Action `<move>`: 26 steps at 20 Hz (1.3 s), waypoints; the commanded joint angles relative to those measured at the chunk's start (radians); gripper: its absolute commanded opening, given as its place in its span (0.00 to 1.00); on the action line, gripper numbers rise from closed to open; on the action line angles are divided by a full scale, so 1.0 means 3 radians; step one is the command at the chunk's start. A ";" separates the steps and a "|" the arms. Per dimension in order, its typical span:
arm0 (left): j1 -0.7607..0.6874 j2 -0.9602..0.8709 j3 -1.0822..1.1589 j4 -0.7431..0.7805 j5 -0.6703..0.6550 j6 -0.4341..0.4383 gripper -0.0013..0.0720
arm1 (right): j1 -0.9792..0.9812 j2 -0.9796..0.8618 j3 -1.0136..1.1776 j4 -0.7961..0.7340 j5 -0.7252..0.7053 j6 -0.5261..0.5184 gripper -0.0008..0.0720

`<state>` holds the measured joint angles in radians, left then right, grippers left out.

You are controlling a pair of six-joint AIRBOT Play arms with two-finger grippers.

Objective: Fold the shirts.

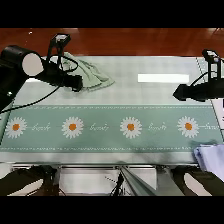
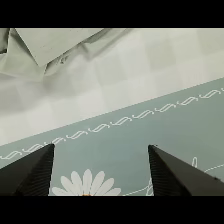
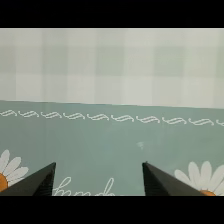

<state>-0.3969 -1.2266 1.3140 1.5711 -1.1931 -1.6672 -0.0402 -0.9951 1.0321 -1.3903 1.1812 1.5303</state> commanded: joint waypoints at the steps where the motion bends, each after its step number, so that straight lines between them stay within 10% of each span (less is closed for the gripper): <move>1: -0.0001 -0.0003 -0.0001 0.0000 0.0000 0.0001 1.00 | 0.0001 -0.0001 0.0004 -0.0001 0.0001 0.0000 0.85; 17: -0.0001 -0.0004 -0.0003 -0.0001 0.0019 -0.0019 1.00 | 0.0001 -0.0003 0.0004 0.0000 -0.0009 0.0000 0.85; 26: 0.0093 -0.0220 0.0001 0.0481 0.1160 0.0090 1.00 | -0.0005 -0.0005 0.0004 -0.0020 -0.0243 0.0010 0.85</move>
<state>-0.3893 -1.2652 1.3136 1.6295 -0.9985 -1.6440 -0.0414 -0.9962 1.0321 -1.3907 1.1213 1.5322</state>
